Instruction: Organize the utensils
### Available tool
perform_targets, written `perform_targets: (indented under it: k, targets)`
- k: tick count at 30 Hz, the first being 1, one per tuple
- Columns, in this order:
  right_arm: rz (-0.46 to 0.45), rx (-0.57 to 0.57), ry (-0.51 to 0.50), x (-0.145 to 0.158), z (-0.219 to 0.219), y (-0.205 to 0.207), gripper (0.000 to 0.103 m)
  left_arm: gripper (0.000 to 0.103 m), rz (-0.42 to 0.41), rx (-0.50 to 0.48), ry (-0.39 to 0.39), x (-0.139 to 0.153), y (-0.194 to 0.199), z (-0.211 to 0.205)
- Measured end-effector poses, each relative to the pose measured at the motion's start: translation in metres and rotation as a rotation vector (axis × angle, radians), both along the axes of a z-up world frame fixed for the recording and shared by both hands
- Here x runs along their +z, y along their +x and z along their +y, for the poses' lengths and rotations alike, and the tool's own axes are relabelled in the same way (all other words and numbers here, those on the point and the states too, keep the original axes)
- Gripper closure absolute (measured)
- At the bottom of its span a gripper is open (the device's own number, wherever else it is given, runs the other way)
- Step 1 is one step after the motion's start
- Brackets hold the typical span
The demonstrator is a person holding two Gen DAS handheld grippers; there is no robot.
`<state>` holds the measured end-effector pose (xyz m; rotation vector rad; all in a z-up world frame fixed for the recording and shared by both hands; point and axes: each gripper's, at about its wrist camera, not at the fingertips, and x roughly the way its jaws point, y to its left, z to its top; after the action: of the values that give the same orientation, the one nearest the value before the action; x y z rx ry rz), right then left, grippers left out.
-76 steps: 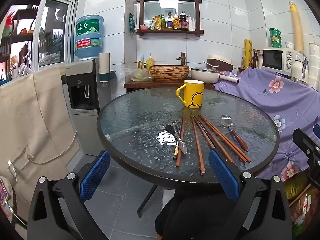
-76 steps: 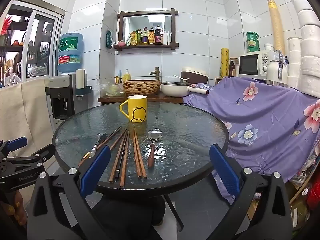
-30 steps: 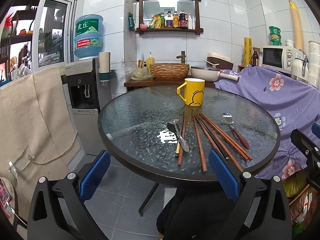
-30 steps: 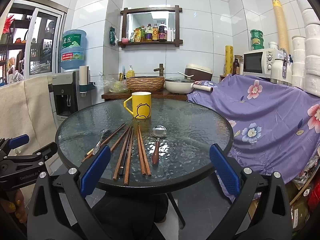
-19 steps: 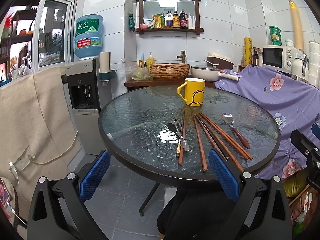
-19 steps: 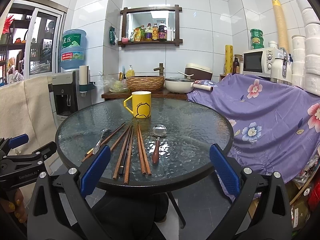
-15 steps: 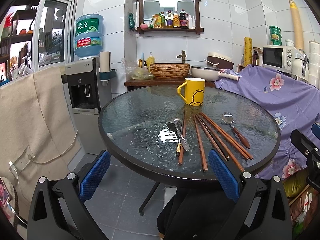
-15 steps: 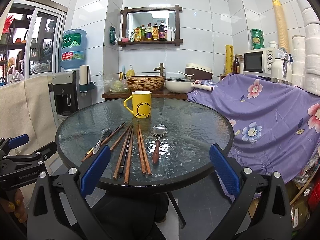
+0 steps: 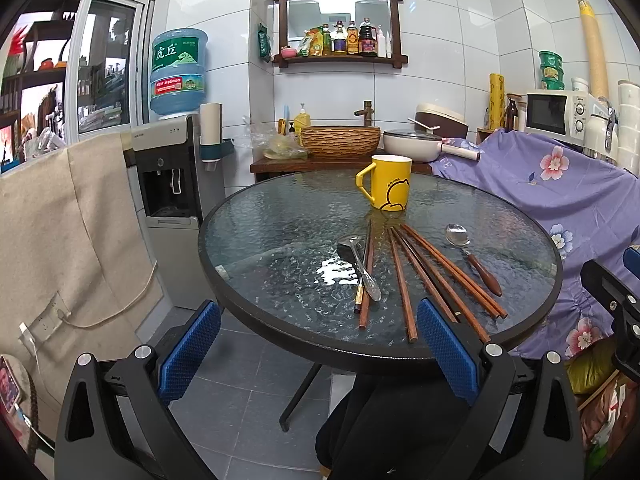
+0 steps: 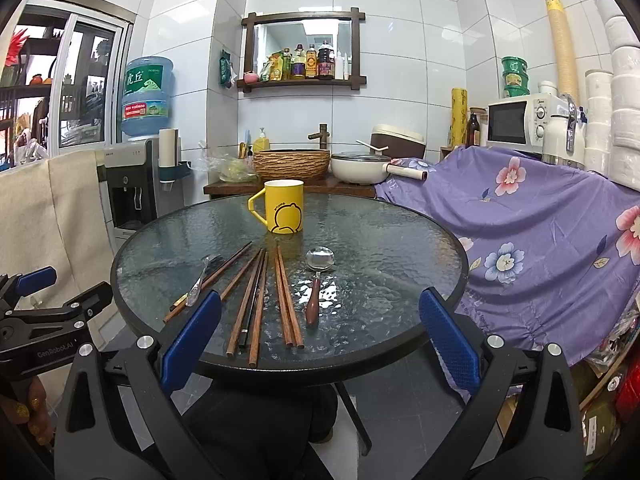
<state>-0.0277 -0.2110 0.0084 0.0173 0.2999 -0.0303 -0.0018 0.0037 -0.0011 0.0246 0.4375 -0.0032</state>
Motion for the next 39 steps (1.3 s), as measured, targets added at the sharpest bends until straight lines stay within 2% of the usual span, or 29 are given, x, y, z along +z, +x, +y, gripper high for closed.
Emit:
perform_targets:
  k: [21, 28, 37, 39]
  targets:
    - [0.013, -0.003, -0.004, -0.002, 0.002, 0.003, 0.006, 0.006, 0.014, 0.001, -0.014, -0.003, 0.001, 0.006]
    - [0.059, 0.003, -0.002, -0.012, 0.003, 0.010, 0.006, 0.006, 0.051, -0.033, -0.014, -0.013, 0.007, 0.002]
    - [0.180, 0.019, -0.036, -0.041, 0.002, 0.037, 0.006, 0.006, 0.144, -0.055, 0.049, -0.042, 0.032, -0.003]
    - [0.199, 0.024, -0.021, -0.043, -0.002, 0.045, 0.012, 0.006, 0.150, -0.054, 0.055, -0.043, 0.039, -0.004]
